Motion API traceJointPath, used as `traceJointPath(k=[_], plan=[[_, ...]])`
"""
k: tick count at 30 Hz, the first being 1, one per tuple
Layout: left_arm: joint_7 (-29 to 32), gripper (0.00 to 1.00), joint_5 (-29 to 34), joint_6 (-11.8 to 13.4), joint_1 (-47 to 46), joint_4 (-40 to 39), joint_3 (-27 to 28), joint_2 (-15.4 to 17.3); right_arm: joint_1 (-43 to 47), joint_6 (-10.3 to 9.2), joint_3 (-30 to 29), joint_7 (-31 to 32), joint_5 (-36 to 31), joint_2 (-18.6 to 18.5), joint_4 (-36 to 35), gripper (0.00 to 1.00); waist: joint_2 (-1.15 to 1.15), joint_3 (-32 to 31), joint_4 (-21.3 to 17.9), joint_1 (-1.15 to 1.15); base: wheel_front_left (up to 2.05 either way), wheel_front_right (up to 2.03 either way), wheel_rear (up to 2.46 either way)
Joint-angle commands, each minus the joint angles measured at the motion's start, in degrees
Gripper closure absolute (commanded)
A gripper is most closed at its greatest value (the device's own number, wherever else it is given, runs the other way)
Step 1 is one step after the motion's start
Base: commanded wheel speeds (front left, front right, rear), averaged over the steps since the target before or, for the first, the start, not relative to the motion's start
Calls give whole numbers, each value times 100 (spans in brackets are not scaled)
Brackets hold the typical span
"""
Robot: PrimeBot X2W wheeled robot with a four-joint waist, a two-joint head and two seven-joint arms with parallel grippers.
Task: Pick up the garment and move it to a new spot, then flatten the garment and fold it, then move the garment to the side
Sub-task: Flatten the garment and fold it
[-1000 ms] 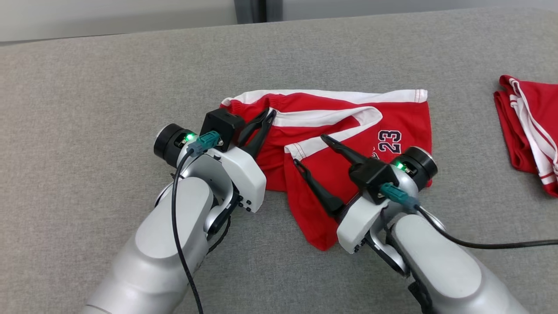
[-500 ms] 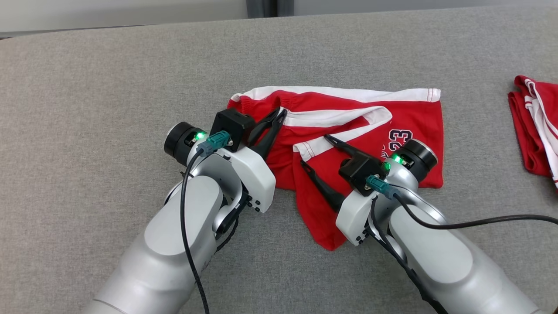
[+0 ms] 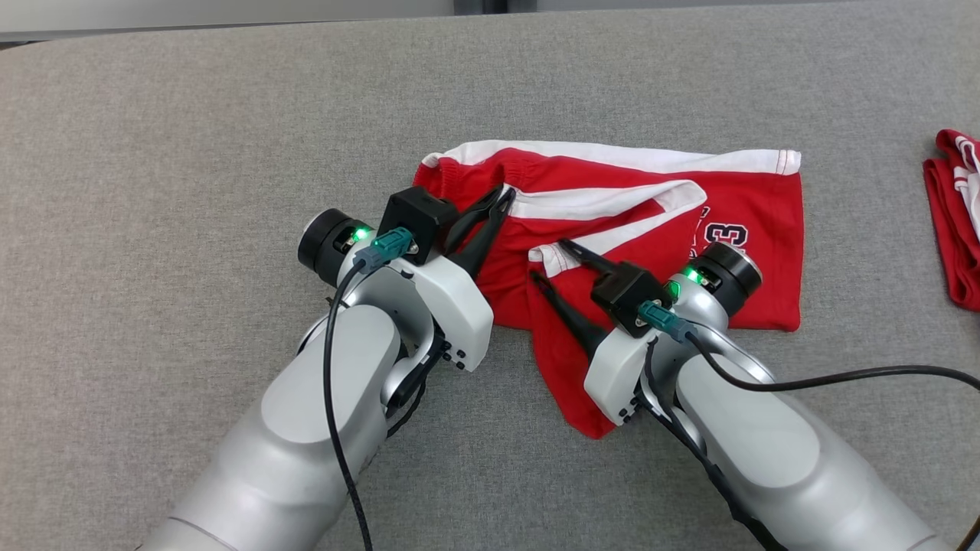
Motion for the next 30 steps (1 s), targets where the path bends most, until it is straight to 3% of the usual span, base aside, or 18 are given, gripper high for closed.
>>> traceJointPath(k=[1, 4, 15, 30], plan=[[-35, 100, -29, 33, -139, 20, -15, 20, -40, -1, -40, -56, 30, -9, 42, 65, 0, -4, -3, 0, 0, 0, 0], [-53, 100, -63, 61, -124, 64, -34, 20, -15, -1, -75, -87, 63, 7, 56, 100, 0, -28, -25, 0, 0, 0, 0], [-200, 100, -193, 139, 111, 324, 51, 159, 455, -1, -502, -120, 483, -104, -449, 100, 0, -406, -188, 0, 0, 0, 0], [-532, 100, -616, 396, 625, 355, 514, 497, 1448, -1, -1474, 353, 1467, -1092, -1920, 100, 0, -1079, -382, 0, 0, 0, 0]])
